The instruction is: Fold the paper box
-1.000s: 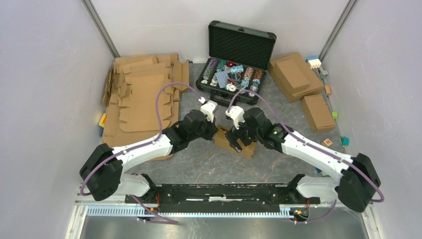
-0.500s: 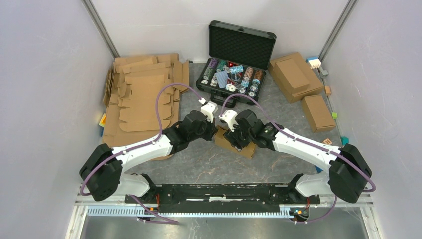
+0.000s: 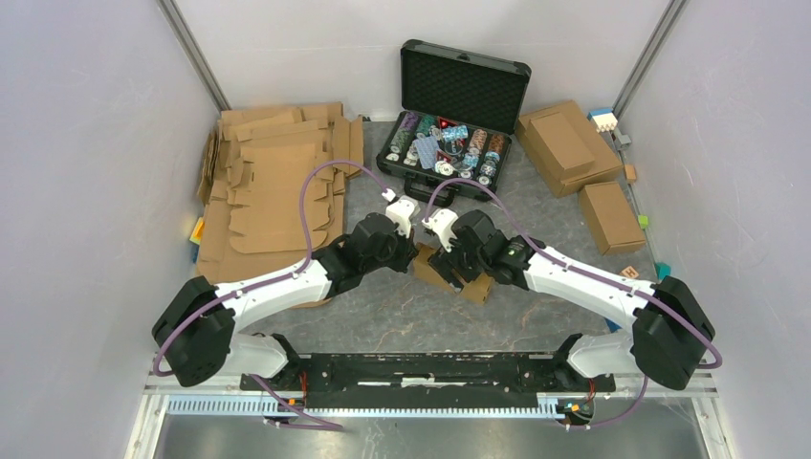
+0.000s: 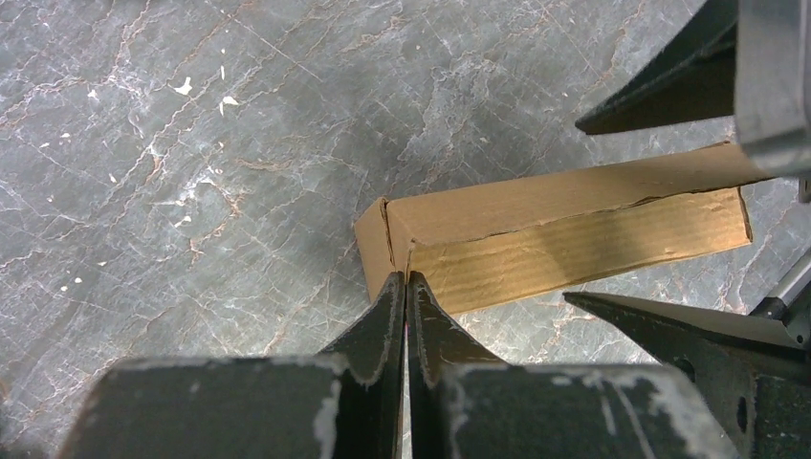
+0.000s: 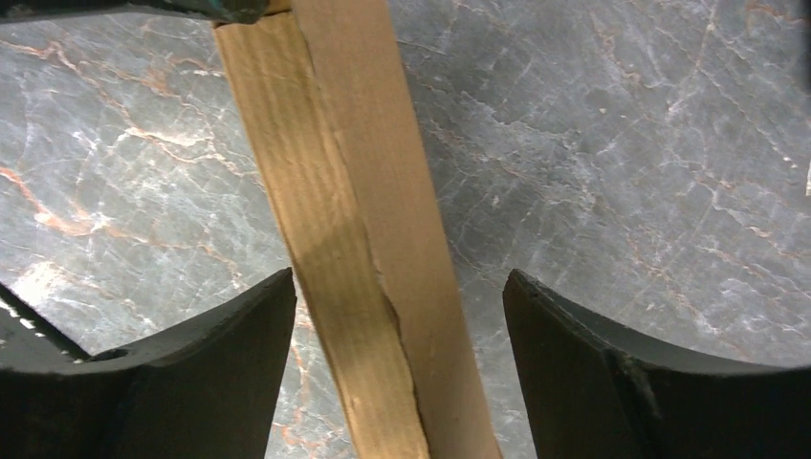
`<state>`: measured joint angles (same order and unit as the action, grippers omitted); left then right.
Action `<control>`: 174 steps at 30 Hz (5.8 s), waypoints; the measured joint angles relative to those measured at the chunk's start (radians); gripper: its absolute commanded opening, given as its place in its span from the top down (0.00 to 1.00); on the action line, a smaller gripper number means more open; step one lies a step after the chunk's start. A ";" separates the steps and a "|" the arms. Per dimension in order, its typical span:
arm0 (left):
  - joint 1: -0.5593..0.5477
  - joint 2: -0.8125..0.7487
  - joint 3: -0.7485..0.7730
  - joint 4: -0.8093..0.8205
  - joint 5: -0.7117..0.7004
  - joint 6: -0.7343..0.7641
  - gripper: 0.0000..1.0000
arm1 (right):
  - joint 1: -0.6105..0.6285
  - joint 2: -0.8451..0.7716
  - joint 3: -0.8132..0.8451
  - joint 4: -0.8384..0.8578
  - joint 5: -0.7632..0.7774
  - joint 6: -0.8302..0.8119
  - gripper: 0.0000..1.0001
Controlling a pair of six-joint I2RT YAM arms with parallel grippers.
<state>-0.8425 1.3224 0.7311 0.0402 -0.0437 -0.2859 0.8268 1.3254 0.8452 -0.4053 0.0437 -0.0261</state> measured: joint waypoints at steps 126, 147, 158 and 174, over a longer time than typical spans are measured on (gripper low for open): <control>-0.114 0.018 0.030 -0.053 -0.170 0.035 0.97 | -0.456 -0.386 -0.164 -0.299 -0.339 0.847 1.00; -0.136 0.026 0.039 -0.052 -0.154 0.041 0.97 | -0.449 -0.513 -0.211 -0.333 -0.229 0.832 1.00; -0.137 0.027 0.039 -0.053 -0.152 0.041 0.97 | -0.414 -0.502 -0.211 -0.320 -0.151 0.802 0.99; -0.140 0.027 0.039 -0.054 -0.140 0.041 0.97 | -0.395 -0.467 -0.177 -0.379 -0.067 0.727 0.33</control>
<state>-0.9829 1.3495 0.7696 -0.0135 -0.1837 -0.2451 0.4320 0.8585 0.6685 -0.7841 -0.0235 0.7013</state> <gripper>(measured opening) 0.043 0.489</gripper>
